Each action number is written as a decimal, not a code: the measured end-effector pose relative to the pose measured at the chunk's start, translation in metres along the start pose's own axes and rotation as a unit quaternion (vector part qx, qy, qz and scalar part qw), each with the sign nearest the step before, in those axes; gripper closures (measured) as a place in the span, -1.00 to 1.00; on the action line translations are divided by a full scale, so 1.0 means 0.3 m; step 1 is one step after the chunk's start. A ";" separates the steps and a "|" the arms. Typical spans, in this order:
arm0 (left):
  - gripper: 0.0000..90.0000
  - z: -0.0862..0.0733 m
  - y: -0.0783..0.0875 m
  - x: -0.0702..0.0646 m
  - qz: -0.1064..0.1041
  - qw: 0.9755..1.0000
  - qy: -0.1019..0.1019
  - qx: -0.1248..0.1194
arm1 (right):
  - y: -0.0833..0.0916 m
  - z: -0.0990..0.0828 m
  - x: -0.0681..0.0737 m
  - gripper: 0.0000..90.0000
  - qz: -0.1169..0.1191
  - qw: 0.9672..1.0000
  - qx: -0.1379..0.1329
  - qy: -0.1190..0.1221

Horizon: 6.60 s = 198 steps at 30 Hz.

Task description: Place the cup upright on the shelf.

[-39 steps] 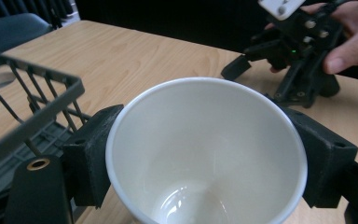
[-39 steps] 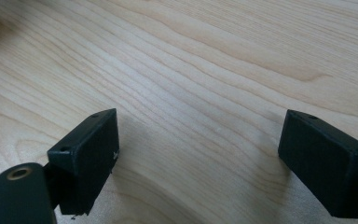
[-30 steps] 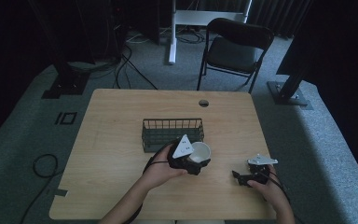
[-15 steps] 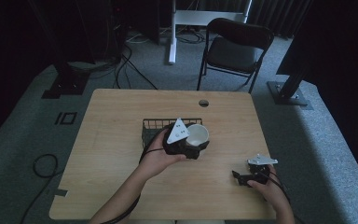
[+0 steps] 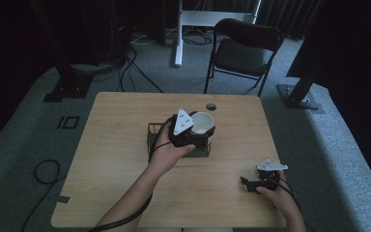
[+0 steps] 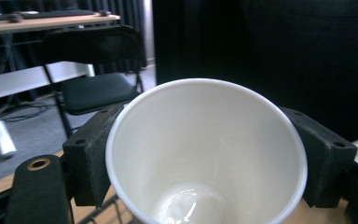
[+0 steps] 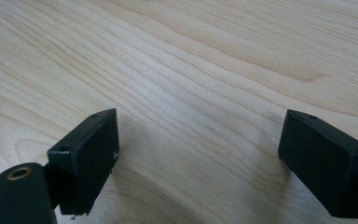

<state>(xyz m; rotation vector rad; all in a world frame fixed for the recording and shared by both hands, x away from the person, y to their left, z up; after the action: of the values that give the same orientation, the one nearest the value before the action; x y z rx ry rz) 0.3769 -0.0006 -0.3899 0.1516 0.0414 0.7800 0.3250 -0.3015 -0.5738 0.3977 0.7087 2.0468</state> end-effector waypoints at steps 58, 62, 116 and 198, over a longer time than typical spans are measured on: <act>-0.83 -0.251 -0.183 0.091 0.073 0.994 0.007 0.086 | 0.000 0.000 0.001 -0.73 0.001 1.000 0.000 0.001; -0.85 -0.226 -0.161 0.087 0.071 0.994 0.007 0.080 | 0.000 0.000 0.001 -0.73 0.001 1.000 0.000 0.001; -0.85 -0.299 0.303 0.136 0.081 0.995 -0.004 0.064 | 0.000 0.000 0.001 -0.73 0.001 1.000 0.000 0.000; -0.93 -0.744 0.782 0.505 0.281 0.910 0.138 0.270 | 0.000 0.000 0.001 -0.73 0.001 1.000 0.000 0.001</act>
<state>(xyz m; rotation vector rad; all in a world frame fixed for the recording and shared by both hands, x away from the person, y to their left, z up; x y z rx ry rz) 0.3003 0.2973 -0.5722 0.5978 0.5045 1.3537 0.3249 -0.3013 -0.5740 0.3956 0.7095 2.0495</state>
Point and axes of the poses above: each handheld gripper's, and its own axes: y roughly backward along the jaws, z roughly out of its top, x roughly to its left, the point moved 3 cm from there along -y, roughly forward along the jaws, and after that the axes turned 5 degrees about -x, right-handed, at the moved point
